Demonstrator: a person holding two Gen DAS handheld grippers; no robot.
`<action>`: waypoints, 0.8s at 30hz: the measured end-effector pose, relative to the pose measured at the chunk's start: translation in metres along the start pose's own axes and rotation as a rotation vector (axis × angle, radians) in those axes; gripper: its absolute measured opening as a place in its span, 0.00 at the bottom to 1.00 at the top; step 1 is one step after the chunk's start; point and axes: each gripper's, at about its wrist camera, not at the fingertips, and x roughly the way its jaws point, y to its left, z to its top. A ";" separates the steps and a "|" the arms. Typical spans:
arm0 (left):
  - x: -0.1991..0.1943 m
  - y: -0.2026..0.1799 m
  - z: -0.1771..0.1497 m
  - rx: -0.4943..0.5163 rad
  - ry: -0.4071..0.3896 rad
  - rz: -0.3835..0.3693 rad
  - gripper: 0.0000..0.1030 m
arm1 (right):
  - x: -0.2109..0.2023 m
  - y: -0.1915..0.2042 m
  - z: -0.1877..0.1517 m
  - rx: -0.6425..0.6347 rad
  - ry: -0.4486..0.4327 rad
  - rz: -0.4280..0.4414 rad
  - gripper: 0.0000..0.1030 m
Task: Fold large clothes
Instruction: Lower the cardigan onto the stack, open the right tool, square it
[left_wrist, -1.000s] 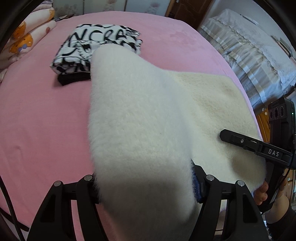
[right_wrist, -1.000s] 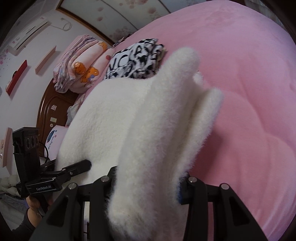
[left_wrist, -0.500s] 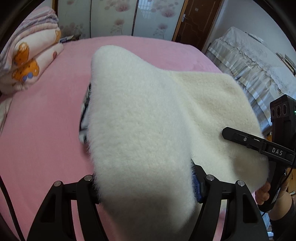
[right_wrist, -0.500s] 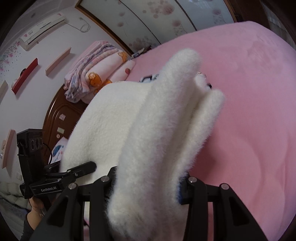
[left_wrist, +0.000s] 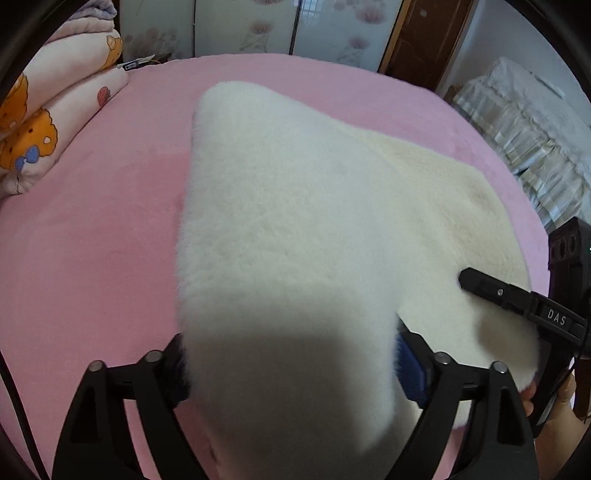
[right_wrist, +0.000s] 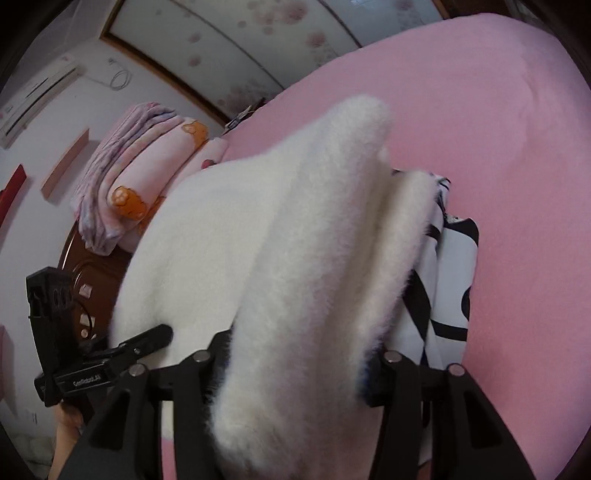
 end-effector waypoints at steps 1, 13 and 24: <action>-0.001 0.003 0.000 0.001 -0.012 -0.019 0.86 | -0.001 -0.002 -0.002 -0.007 -0.008 0.002 0.59; -0.066 -0.037 -0.015 0.112 -0.119 0.164 0.86 | -0.068 0.066 0.009 -0.299 -0.063 -0.255 0.67; -0.086 -0.062 -0.031 0.105 -0.166 0.251 0.09 | -0.040 0.107 -0.007 -0.430 -0.047 -0.363 0.16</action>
